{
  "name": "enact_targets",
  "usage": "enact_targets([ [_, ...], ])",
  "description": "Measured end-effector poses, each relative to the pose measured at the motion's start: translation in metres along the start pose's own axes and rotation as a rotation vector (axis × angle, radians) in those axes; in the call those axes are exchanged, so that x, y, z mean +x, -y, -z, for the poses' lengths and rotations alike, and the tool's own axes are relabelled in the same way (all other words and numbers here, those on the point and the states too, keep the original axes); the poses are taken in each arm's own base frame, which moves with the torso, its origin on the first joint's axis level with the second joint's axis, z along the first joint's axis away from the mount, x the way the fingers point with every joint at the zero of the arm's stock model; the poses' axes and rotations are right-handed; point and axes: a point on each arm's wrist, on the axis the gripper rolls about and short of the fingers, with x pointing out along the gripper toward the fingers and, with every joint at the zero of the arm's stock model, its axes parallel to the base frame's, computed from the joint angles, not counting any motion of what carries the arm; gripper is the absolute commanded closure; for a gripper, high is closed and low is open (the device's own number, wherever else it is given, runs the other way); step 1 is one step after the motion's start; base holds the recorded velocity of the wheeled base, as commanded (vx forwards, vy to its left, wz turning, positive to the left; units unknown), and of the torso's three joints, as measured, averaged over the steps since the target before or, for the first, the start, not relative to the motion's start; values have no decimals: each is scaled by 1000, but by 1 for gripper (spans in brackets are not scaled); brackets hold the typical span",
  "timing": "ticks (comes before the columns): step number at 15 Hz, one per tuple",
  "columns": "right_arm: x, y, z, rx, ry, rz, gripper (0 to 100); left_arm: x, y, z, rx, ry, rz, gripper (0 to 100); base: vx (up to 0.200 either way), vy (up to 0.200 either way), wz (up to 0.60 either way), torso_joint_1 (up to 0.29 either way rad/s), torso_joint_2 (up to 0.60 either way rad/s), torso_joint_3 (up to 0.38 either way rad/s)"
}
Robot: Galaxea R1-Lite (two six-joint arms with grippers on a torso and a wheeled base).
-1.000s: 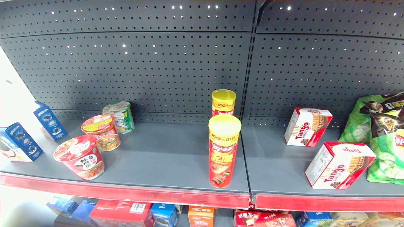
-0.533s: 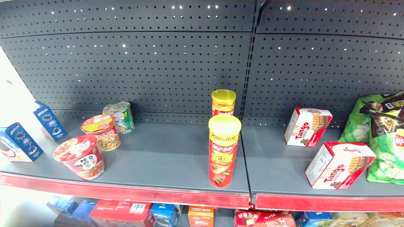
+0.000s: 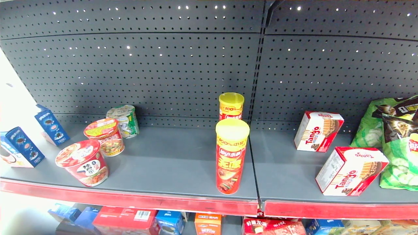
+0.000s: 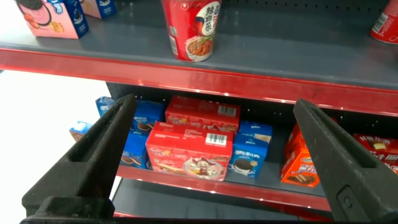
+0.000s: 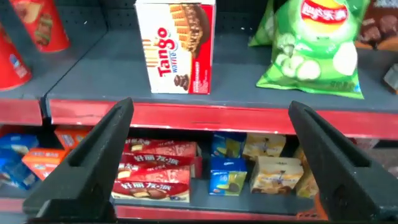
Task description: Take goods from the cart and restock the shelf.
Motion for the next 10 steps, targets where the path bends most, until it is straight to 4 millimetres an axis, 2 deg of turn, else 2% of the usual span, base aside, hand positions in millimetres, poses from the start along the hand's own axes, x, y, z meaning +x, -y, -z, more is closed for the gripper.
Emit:
enact_targets([
  [10, 0, 0, 4, 30, -37, -4, 0, 0, 0, 0, 0, 0, 0, 0, 0, 0, 0, 0, 0, 0],
])
